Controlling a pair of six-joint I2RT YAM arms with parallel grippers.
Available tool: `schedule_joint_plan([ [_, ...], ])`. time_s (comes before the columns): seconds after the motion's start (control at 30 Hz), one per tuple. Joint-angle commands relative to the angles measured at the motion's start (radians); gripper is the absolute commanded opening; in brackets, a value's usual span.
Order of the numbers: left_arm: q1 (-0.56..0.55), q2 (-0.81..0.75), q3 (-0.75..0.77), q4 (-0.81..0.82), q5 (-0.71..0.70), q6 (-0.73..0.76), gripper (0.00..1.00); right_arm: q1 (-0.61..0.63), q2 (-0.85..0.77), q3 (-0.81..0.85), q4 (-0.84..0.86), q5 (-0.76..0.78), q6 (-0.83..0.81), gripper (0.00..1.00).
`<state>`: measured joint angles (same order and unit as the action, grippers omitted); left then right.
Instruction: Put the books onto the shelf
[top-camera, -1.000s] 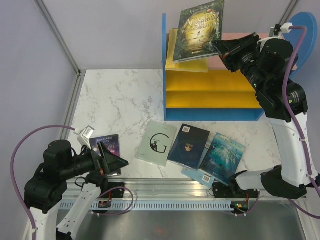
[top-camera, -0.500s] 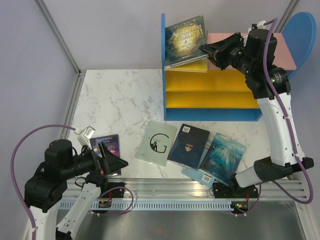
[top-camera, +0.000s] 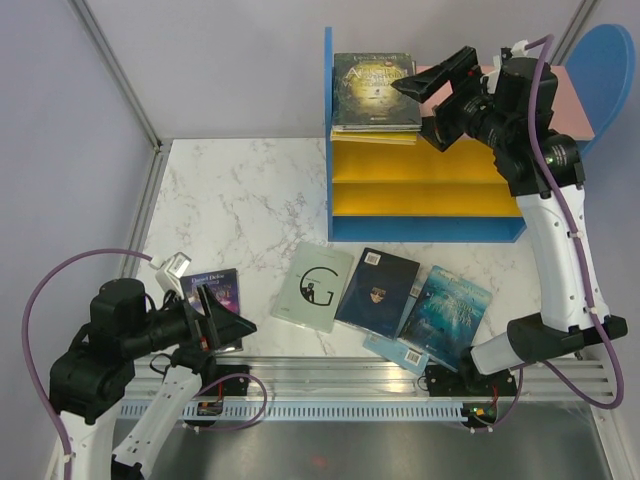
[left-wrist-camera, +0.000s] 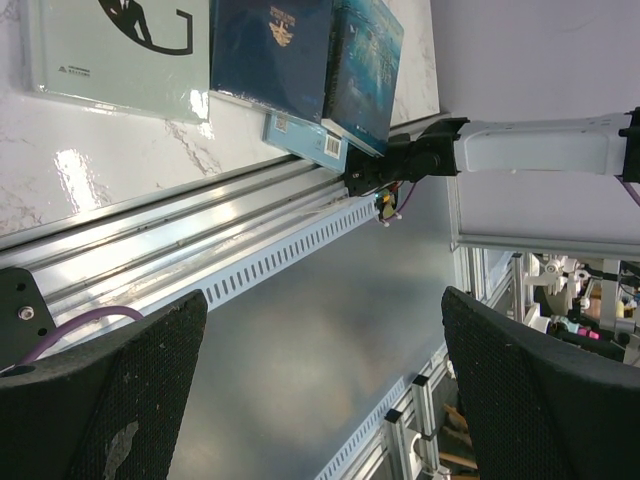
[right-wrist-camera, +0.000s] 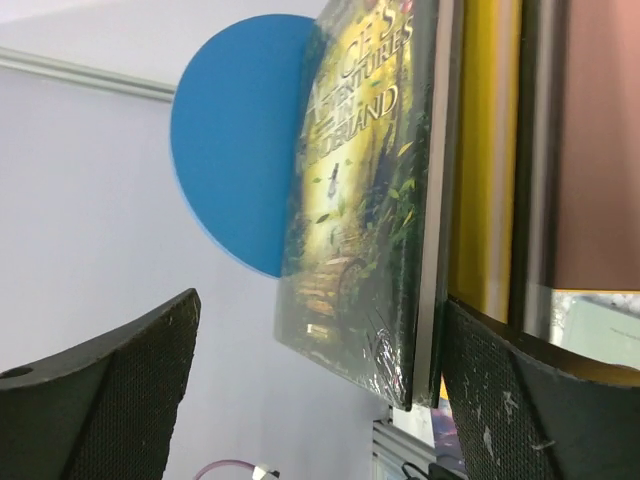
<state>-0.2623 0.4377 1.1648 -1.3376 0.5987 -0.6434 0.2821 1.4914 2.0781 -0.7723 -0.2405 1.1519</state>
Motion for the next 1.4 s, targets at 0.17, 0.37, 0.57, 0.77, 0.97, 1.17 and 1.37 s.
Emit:
schedule_joint_plan([
  [0.17,-0.002,0.009,-0.034,0.021,0.016,0.019,1.00,-0.208,-0.033,0.161,-0.264,-0.054,-0.170,0.98],
  [0.37,-0.003,0.016,-0.070,0.043,0.029,0.017,1.00,-0.244,-0.011,0.208,-0.432,-0.028,-0.297,0.98],
  [0.57,-0.002,0.045,-0.161,0.106,0.023,0.030,1.00,-0.242,-0.222,-0.011,-0.391,0.017,-0.415,0.98],
  [0.77,-0.003,0.128,-0.344,0.288,0.081,0.007,1.00,-0.242,-0.581,-0.603,-0.285,-0.115,-0.407,0.98],
  [0.97,-0.005,0.278,-0.459,0.504,0.026,-0.004,1.00,-0.242,-0.816,-1.105,-0.202,-0.215,-0.350,0.98],
  [1.17,-0.003,0.596,-0.416,0.621,-0.057,0.080,0.99,-0.242,-0.826,-1.237,-0.076,-0.298,-0.339,0.96],
  [1.37,-0.003,0.855,-0.334,0.676,-0.146,0.119,0.99,-0.219,-0.740,-1.293,0.082,-0.329,-0.308,0.89],
])
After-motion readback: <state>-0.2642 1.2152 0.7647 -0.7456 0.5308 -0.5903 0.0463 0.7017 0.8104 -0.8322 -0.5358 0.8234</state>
